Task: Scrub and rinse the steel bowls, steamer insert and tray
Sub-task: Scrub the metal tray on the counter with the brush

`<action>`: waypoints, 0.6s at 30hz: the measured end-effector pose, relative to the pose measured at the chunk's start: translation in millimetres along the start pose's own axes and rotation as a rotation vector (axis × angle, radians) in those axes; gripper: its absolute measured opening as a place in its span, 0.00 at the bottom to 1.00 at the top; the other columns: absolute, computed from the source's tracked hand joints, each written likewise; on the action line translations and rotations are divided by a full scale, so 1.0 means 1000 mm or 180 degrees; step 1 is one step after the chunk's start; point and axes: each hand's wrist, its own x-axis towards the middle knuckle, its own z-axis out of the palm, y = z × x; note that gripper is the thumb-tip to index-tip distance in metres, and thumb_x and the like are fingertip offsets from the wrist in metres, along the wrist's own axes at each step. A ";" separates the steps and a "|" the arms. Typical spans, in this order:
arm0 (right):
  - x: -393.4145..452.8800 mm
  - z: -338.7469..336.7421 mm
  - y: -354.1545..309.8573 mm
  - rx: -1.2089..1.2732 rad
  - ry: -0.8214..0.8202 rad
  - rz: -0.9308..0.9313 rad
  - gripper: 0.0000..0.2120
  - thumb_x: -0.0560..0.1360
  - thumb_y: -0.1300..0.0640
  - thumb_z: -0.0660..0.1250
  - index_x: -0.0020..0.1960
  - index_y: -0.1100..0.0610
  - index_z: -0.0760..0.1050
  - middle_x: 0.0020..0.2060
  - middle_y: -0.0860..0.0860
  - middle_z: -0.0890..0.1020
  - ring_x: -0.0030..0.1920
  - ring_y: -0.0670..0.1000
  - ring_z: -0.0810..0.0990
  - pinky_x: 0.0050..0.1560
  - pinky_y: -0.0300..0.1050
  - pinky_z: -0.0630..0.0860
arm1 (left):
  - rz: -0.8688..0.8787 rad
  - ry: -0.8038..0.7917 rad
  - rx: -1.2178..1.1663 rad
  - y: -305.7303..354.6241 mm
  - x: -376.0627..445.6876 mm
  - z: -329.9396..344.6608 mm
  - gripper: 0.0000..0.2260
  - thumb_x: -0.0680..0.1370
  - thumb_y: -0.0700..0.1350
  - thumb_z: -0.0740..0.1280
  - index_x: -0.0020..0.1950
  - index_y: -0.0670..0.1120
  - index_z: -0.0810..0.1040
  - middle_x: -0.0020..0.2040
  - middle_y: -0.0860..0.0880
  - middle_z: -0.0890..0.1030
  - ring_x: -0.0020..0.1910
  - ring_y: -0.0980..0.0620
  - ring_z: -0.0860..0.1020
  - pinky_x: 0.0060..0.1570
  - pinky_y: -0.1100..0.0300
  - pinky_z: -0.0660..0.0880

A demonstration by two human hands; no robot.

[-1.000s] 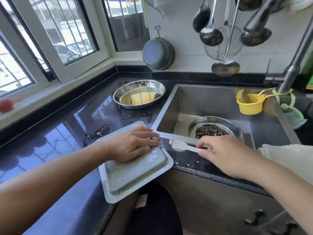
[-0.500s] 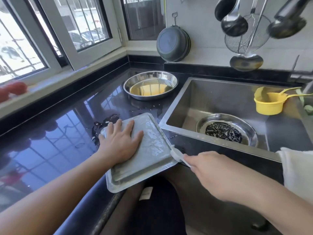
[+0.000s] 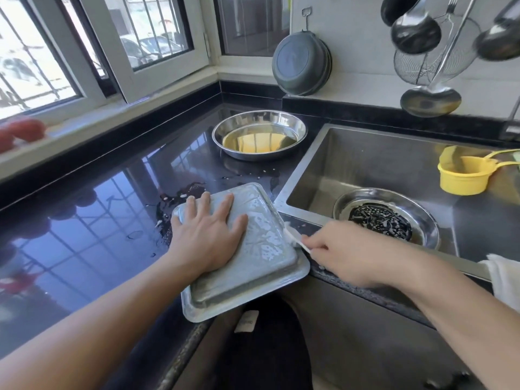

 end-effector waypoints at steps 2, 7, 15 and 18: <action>-0.030 -0.002 0.010 -0.0026 -0.0260 0.0037 0.14 0.84 0.52 0.56 0.51 0.52 0.79 0.26 0.46 0.70 0.27 0.46 0.64 0.28 0.38 0.62 | 0.0014 0.0008 -0.0003 0.001 0.001 0.001 0.32 0.80 0.71 0.42 0.83 0.63 0.49 0.85 0.48 0.49 0.83 0.43 0.44 0.79 0.35 0.46; -0.015 -0.002 -0.004 -0.0017 -0.0100 0.0140 0.15 0.84 0.57 0.54 0.61 0.54 0.78 0.33 0.47 0.74 0.31 0.48 0.69 0.29 0.42 0.64 | 0.0072 0.0094 -0.0008 0.002 0.002 0.003 0.32 0.80 0.71 0.42 0.83 0.62 0.50 0.84 0.48 0.50 0.83 0.43 0.45 0.79 0.34 0.47; 0.004 0.007 -0.006 0.0283 0.0389 0.0033 0.17 0.85 0.55 0.55 0.67 0.53 0.77 0.38 0.45 0.80 0.36 0.45 0.73 0.38 0.35 0.70 | -0.0021 0.0070 -0.0055 0.001 0.002 0.003 0.33 0.79 0.72 0.42 0.82 0.63 0.50 0.85 0.48 0.50 0.84 0.43 0.45 0.78 0.33 0.49; -0.041 0.014 0.012 0.0367 0.0116 0.0105 0.18 0.84 0.50 0.57 0.70 0.37 0.73 0.24 0.44 0.70 0.24 0.45 0.65 0.26 0.36 0.63 | -0.0063 0.0068 -0.0064 0.002 0.005 0.004 0.34 0.78 0.73 0.42 0.83 0.63 0.50 0.85 0.48 0.50 0.84 0.42 0.45 0.77 0.31 0.48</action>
